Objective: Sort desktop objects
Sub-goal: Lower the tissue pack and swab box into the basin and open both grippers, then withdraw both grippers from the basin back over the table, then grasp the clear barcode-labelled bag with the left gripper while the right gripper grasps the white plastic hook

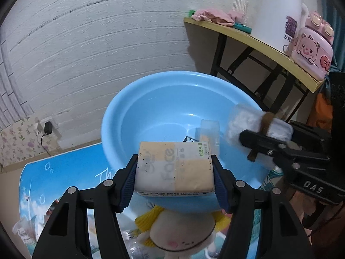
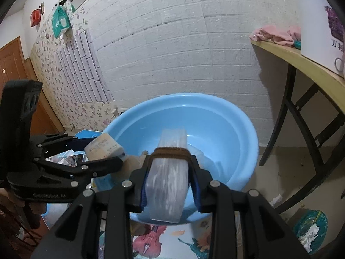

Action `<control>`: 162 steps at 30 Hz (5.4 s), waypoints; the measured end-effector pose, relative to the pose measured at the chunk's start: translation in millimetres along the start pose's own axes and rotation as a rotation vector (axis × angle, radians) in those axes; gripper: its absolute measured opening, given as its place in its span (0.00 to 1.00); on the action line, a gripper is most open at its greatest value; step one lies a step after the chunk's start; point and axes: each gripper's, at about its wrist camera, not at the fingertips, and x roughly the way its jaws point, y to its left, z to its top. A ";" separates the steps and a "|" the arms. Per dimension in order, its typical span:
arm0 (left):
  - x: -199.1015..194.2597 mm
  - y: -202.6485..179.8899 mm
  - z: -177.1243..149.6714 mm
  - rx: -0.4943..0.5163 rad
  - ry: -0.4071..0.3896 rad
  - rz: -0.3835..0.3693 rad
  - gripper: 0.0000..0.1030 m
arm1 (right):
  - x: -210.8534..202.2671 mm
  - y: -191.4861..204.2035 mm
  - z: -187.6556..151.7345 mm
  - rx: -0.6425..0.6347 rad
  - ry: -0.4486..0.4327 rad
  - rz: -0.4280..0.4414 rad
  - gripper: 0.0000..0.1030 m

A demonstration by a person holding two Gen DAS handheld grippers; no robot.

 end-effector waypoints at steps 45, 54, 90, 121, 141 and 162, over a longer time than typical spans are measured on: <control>-59.6 61.4 -72.3 -0.121 -0.007 0.062 0.90 | -26.0 44.0 -27.8 0.021 0.045 -0.099 0.60; -74.5 83.1 -101.7 -0.153 -0.015 0.099 0.91 | -28.7 51.7 -41.3 0.054 0.049 -0.105 0.60; -103.3 165.7 -194.1 -0.326 0.011 0.196 0.91 | -10.3 81.6 -97.3 0.008 0.202 -0.099 0.60; -97.3 263.3 -221.1 -0.431 0.017 0.346 0.91 | 8.1 80.6 -123.3 -0.080 0.280 -0.189 0.53; -68.3 277.1 -192.0 -0.314 0.015 0.317 0.29 | 8.2 67.1 -115.1 -0.039 0.275 -0.213 0.53; -99.6 201.0 -176.8 -0.317 -0.022 0.234 0.28 | -29.0 71.4 -100.3 -0.071 0.171 -0.119 0.53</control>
